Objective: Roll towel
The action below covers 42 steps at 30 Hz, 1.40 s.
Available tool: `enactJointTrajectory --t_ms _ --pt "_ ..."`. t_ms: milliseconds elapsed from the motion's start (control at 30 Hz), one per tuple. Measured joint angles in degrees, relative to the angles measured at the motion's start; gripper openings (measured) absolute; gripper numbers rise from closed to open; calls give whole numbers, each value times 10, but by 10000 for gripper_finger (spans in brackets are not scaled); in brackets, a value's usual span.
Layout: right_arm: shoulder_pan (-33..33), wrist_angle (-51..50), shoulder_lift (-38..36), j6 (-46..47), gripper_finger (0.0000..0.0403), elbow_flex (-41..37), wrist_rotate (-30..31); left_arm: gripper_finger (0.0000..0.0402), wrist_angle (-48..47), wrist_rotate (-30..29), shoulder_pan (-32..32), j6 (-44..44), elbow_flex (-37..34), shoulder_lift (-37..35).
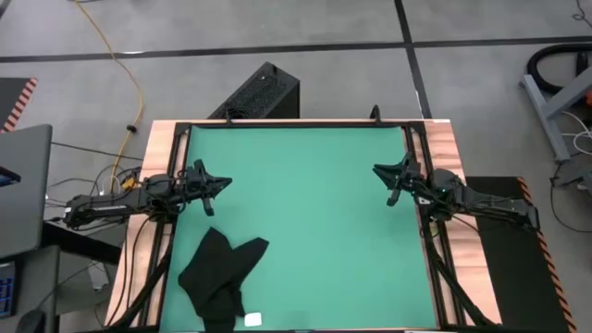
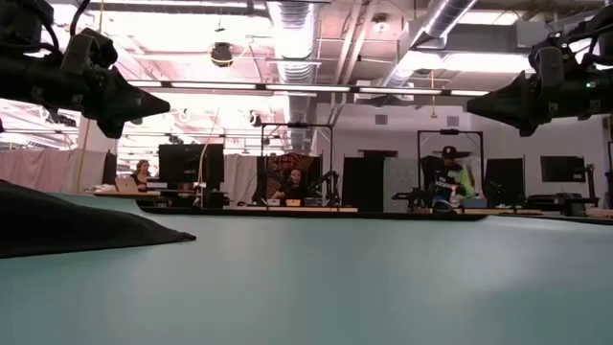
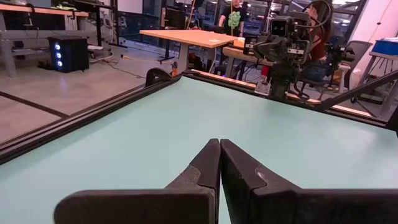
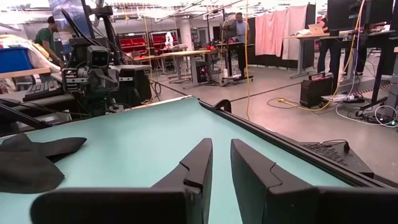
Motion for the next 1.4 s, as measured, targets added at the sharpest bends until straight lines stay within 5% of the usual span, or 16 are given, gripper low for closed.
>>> enactJointTrajectory --t_ms 1400 --pt "1 9 0 -12 82 0 3 0 4 0 0 -23 0 0"
